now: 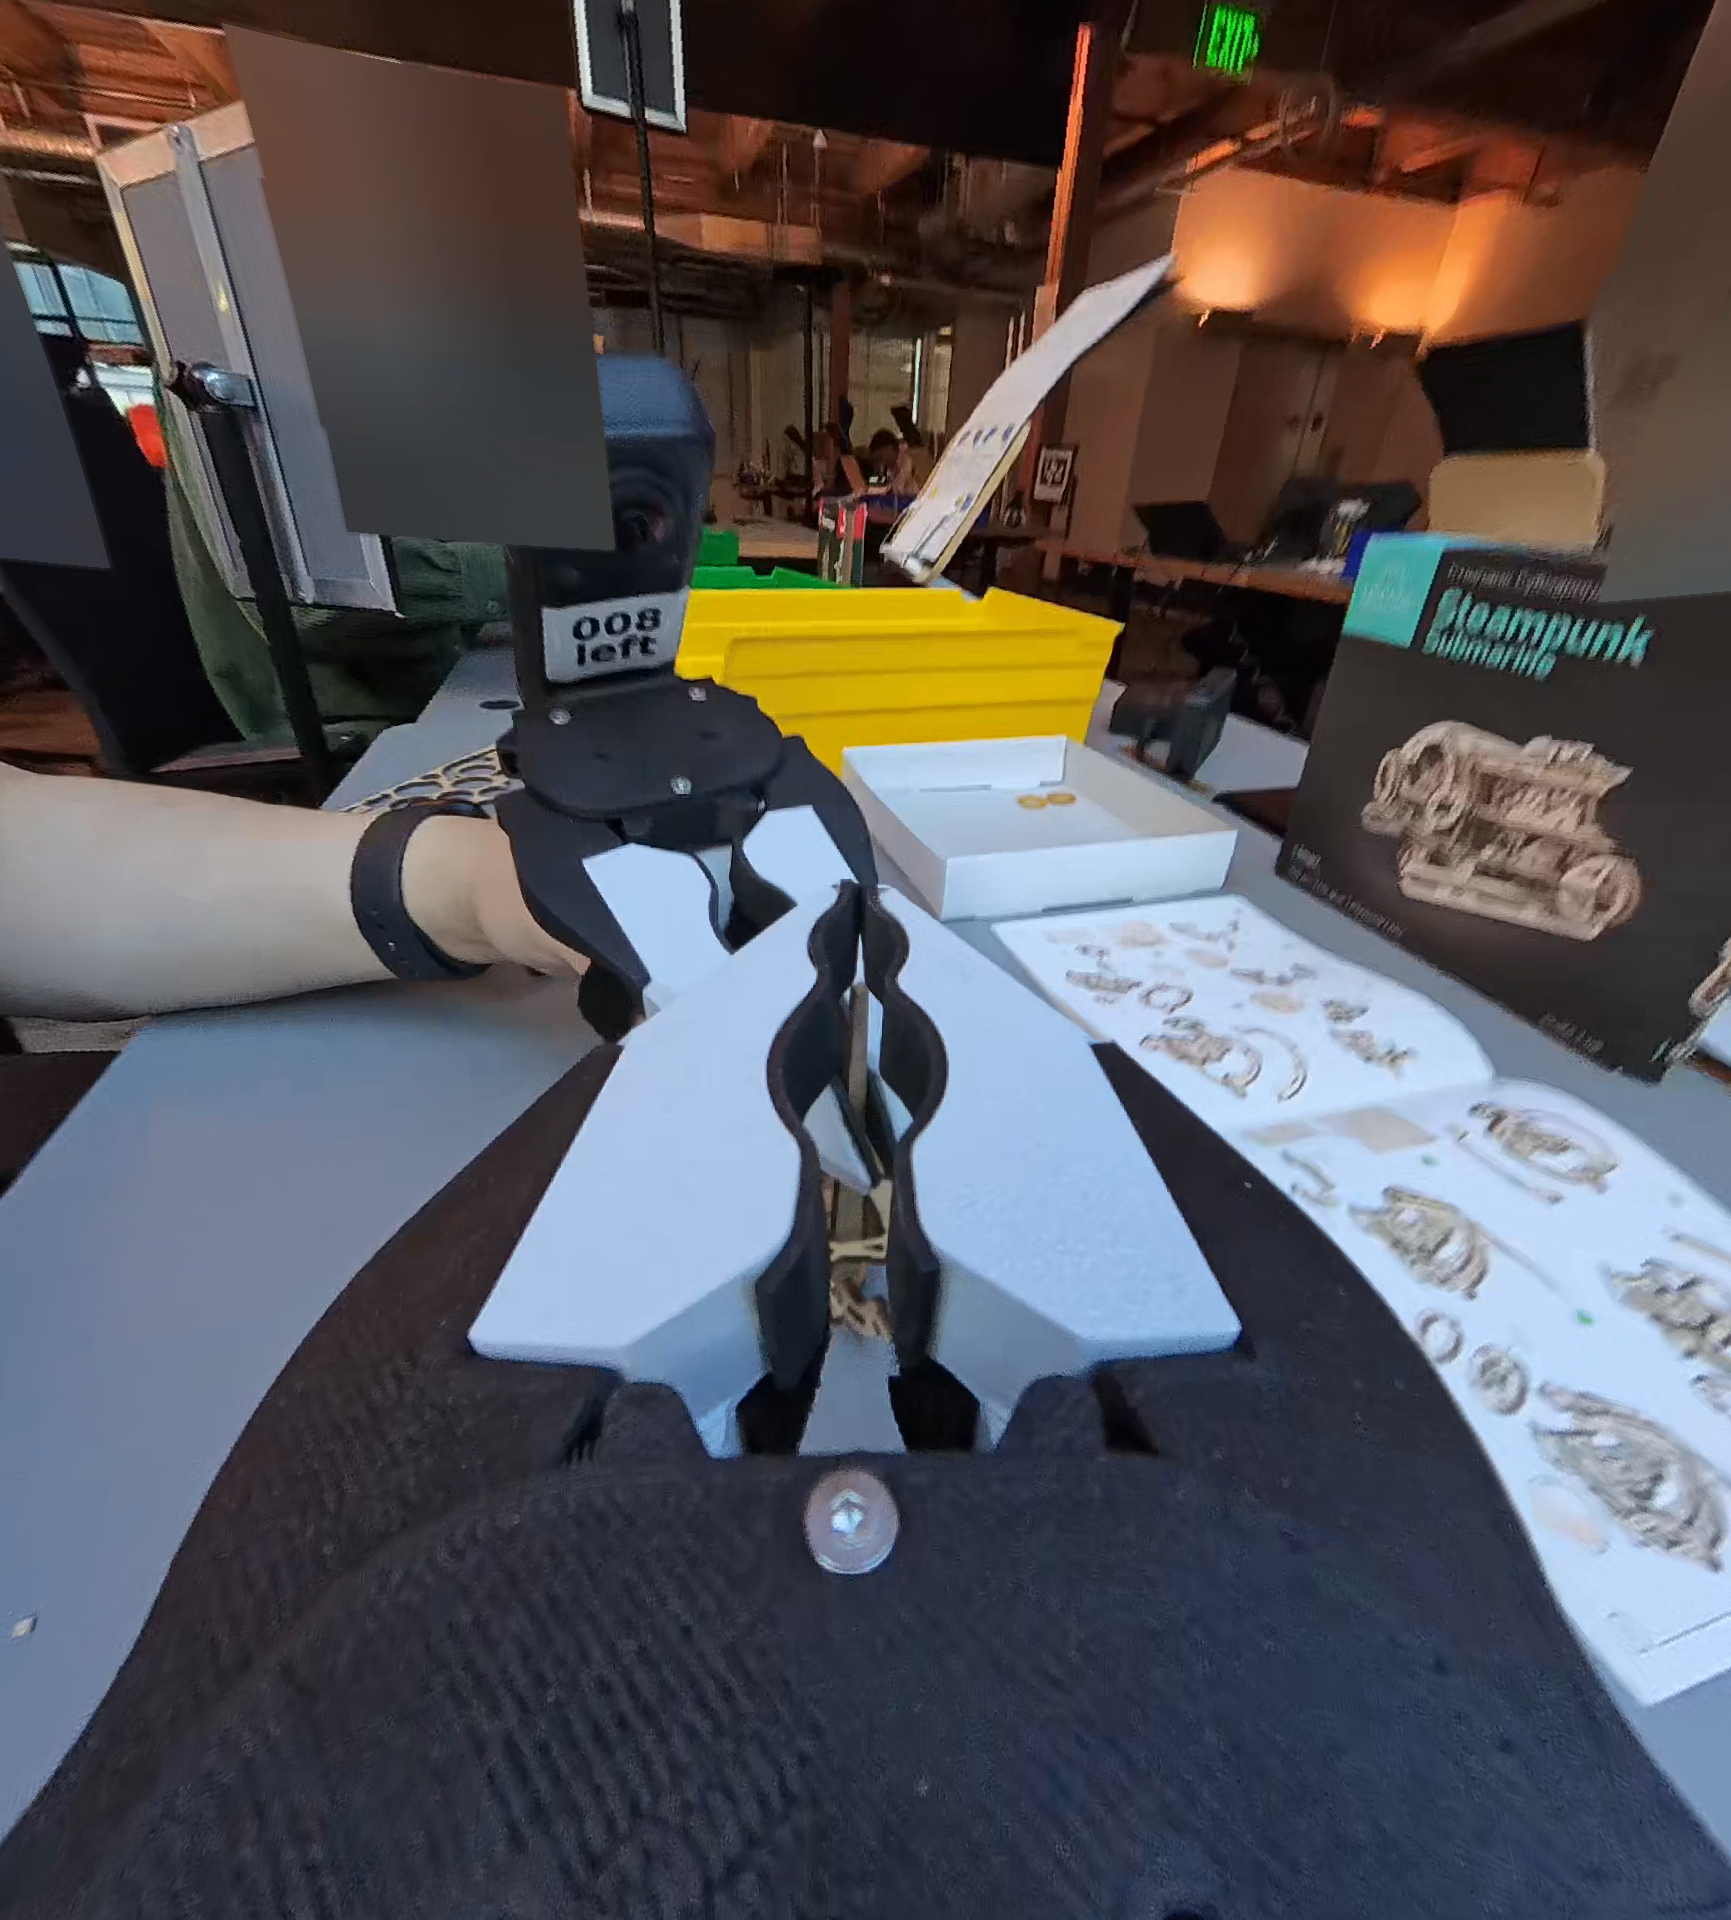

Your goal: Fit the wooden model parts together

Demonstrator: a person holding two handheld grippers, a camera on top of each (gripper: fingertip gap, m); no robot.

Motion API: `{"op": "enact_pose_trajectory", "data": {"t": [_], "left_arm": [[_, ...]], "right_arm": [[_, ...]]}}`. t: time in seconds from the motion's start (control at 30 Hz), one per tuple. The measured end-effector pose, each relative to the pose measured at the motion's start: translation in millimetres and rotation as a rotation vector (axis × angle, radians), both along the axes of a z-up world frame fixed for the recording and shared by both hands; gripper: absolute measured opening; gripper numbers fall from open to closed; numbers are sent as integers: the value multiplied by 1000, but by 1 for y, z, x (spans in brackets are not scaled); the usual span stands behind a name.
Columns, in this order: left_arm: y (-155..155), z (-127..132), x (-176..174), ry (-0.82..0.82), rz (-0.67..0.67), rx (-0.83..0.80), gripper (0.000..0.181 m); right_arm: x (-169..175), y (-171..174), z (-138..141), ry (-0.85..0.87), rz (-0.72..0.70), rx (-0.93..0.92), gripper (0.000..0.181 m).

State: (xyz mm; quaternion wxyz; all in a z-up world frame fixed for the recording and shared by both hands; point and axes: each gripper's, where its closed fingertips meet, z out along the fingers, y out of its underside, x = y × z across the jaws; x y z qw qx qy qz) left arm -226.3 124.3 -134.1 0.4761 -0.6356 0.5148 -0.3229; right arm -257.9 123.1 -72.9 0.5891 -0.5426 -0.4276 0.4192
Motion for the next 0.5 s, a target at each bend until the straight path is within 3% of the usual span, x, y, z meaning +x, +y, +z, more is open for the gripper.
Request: {"op": "enact_pose_trajectory", "data": {"t": [0.1,0.17,0.23,0.3,0.43,0.5], "left_arm": [[0,0,-1,-8,-1,-8,3],[1,0,-1,-7,2,-9,3],[1,0,-1,-4,1,-4,3],[0,0,0,-2,1,1,3],[1,0,-1,-9,2,-6,3],[1,0,0,-8,0,-4,3]], "right_arm": [[-4,3,-17,-96,-29,42,1],[-2,0,-7,-37,-5,13,0],[2,0,3,-25,-48,100,0],[-4,1,-13,-81,-26,69,0],[1,1,6,-15,-59,99,0],[-2,3,-9,-66,-49,76,0]]}}
